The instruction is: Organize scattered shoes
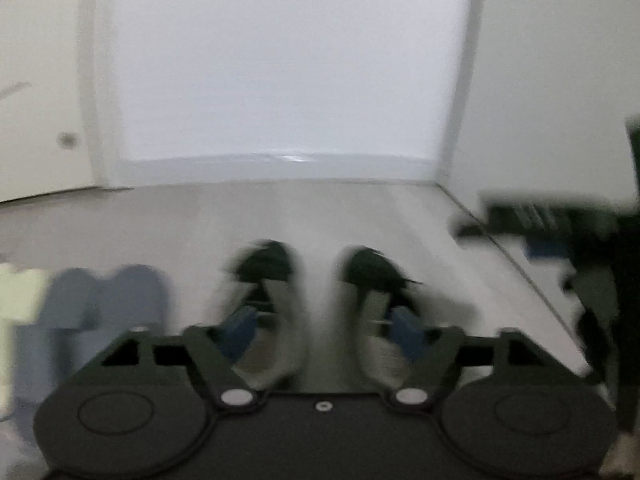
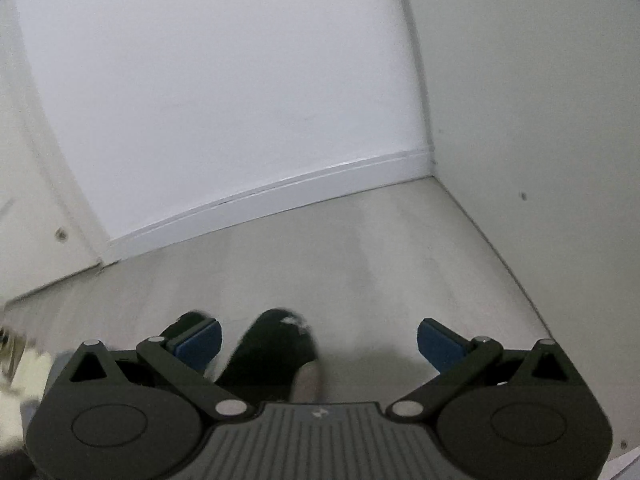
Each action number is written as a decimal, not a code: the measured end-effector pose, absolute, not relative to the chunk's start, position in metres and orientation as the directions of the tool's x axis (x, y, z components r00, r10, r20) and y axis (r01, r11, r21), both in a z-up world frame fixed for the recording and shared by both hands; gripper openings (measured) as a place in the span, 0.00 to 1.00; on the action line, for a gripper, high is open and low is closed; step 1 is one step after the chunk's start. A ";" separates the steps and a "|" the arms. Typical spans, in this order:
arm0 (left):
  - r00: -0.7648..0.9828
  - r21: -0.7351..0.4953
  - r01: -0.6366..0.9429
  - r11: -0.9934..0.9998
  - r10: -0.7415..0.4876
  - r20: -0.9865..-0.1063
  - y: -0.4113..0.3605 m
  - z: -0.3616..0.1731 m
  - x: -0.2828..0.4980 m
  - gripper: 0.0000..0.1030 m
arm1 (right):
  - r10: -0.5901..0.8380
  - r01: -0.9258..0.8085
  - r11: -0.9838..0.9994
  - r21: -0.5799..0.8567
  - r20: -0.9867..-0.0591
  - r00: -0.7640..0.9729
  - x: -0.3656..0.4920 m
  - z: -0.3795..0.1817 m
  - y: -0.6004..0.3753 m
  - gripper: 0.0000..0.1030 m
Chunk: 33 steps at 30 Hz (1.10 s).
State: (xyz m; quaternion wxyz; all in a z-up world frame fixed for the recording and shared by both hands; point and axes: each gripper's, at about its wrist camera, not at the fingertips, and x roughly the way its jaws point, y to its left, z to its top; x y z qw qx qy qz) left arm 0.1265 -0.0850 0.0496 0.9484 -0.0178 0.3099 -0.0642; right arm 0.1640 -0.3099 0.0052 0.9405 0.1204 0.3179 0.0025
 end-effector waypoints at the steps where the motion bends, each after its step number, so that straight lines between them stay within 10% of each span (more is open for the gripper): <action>1: 0.814 -0.063 0.064 0.996 -0.089 -0.574 -0.073 0.050 0.124 0.85 | 0.096 0.059 0.972 0.228 -0.613 0.784 0.158 -0.002 -0.300 1.00; 8: 0.791 -0.097 -0.138 0.986 0.051 -0.610 -0.019 0.014 0.115 0.84 | 0.081 -0.047 0.997 0.067 -0.739 0.669 0.145 -0.043 -0.244 1.00; 24: 0.801 -0.117 -0.144 0.983 0.046 -0.597 -0.013 0.018 0.110 0.85 | -0.090 -0.243 0.905 -0.348 -0.717 0.691 0.118 -0.070 -0.181 1.00; 33: 0.796 -0.124 -0.131 0.984 0.030 -0.604 -0.012 0.016 0.113 0.85 | -0.202 0.005 0.969 -0.248 -0.778 0.595 0.132 -0.062 -0.238 1.00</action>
